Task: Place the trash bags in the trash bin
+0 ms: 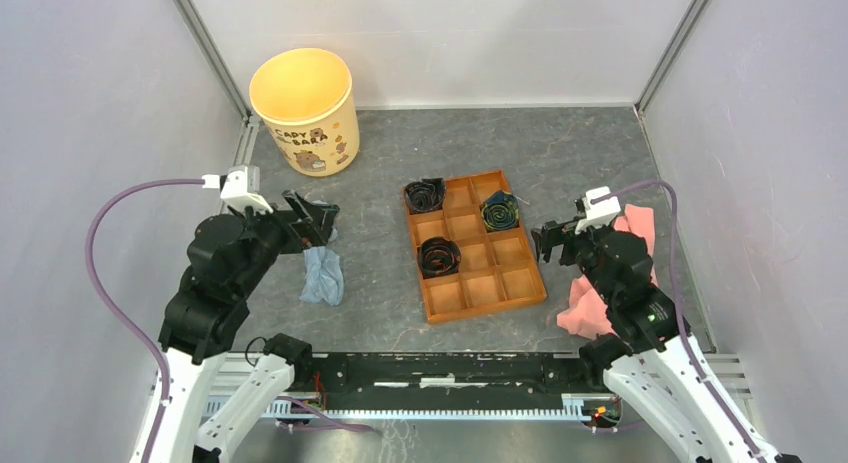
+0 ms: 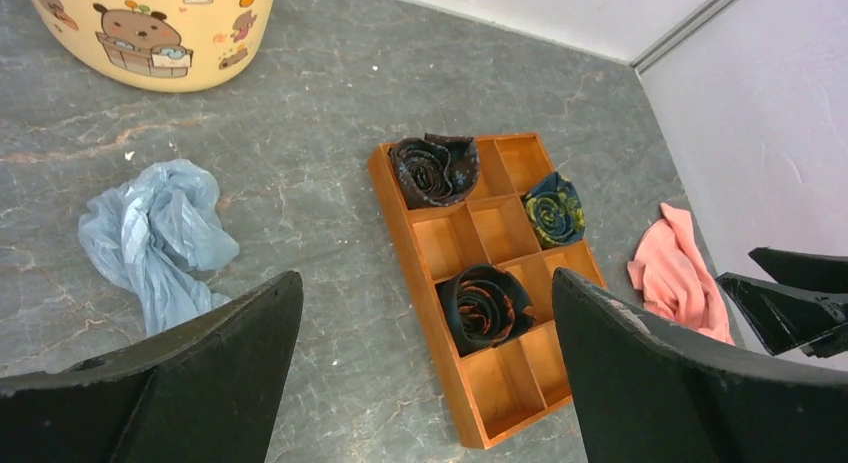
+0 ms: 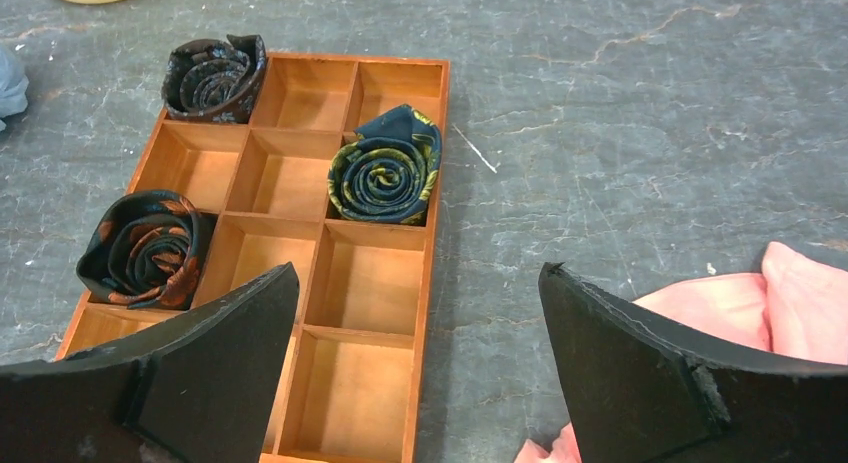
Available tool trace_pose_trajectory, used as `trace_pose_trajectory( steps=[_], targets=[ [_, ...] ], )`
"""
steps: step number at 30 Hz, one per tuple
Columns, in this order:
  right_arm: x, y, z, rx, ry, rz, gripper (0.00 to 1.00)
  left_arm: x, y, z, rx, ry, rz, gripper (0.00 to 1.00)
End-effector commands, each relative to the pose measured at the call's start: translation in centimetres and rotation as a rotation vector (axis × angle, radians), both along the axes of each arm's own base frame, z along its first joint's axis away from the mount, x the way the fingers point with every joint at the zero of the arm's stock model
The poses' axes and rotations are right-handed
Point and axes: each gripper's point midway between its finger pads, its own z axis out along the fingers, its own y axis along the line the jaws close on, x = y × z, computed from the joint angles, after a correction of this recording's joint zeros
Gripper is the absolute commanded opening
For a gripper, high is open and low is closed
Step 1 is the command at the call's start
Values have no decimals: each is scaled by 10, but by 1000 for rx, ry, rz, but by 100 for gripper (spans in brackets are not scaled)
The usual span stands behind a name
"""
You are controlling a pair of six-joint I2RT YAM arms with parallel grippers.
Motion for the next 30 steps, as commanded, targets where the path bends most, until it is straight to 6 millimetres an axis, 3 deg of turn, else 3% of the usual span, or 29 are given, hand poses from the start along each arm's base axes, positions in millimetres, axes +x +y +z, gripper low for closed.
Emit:
trace_pose_trajectory(
  steps=[1, 8, 14, 19, 24, 30],
  targets=[
    [10, 18, 9, 50, -16, 60, 98, 6, -10, -7, -17, 24, -31, 100],
    [22, 91, 3, 183, 4, 353, 98, 2, -50, -39, -55, 135, -242, 100],
    [21, 169, 6, 252, 8, 500, 98, 7, -32, -68, -37, 221, -111, 100],
    [15, 259, -2, 226, 48, 586, 98, 2, -15, -79, -12, 238, -30, 100],
    [29, 330, -29, 205, 126, 526, 98, -5, 5, -62, -1, 185, 55, 100],
    [58, 346, -109, -65, 223, 211, 98, -11, 16, -58, -3, 162, 107, 100]
  ],
)
